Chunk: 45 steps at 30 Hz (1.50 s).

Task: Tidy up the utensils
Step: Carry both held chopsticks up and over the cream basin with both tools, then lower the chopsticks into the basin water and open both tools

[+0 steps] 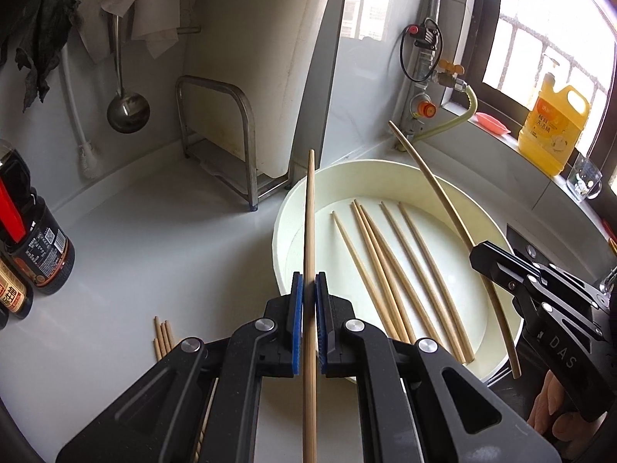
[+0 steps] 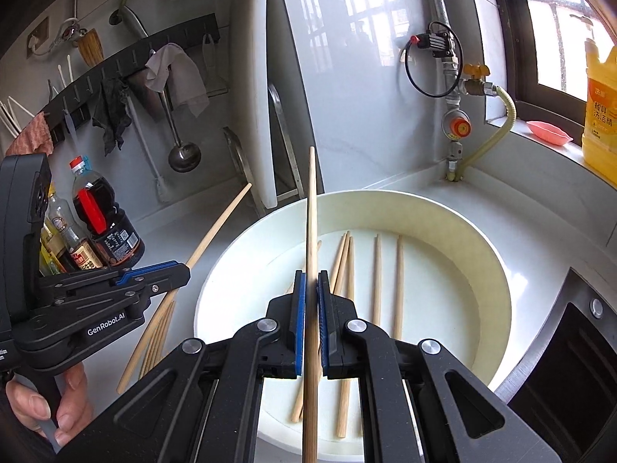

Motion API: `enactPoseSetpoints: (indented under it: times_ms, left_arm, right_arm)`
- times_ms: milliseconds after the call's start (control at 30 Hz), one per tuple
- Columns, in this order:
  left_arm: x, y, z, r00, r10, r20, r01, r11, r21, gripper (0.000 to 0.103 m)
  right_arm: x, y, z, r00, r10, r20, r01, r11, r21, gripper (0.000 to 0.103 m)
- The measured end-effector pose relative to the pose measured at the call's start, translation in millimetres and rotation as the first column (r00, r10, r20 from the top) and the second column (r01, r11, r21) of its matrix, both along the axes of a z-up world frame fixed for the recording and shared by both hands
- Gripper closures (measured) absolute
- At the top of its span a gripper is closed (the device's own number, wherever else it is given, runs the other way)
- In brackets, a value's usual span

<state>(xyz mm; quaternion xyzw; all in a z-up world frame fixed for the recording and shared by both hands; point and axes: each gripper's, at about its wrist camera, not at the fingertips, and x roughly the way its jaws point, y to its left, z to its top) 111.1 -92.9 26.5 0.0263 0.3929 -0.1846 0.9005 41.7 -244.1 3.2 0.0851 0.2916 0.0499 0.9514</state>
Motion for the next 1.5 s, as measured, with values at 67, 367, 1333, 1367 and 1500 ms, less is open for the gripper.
enactPoseSetpoints:
  times_ms: [67, 367, 1333, 1367, 1500]
  left_arm:
    - [3, -5, -1, 1.000, -0.007, -0.005, 0.007, 1.000, -0.002, 0.096]
    - [22, -33, 2, 0.999, -0.031, -0.038, 0.029, 0.999, -0.043, 0.096]
    - [49, -43, -4, 0.996, 0.084, -0.042, -0.086, 0.996, -0.039, 0.029]
    - [48, -43, -3, 0.996, 0.085, -0.041, -0.086, 0.996, -0.039, 0.029]
    - [49, -42, -4, 0.995, 0.085, -0.051, -0.087, 0.996, -0.034, 0.029]
  right_arm:
    - [3, -4, -3, 1.000, -0.006, -0.011, 0.006, 1.000, 0.004, 0.097]
    - [14, -18, -17, 0.998, -0.031, -0.061, 0.033, 0.999, 0.035, 0.097]
    - [22, -34, -27, 0.992, -0.079, -0.094, 0.085, 0.995, 0.058, 0.088]
    - [22, -35, -27, 0.992, -0.081, -0.094, 0.087, 0.994, 0.059, 0.086]
    - [22, -35, -26, 0.993, -0.079, -0.091, 0.085, 0.995, 0.059, 0.083]
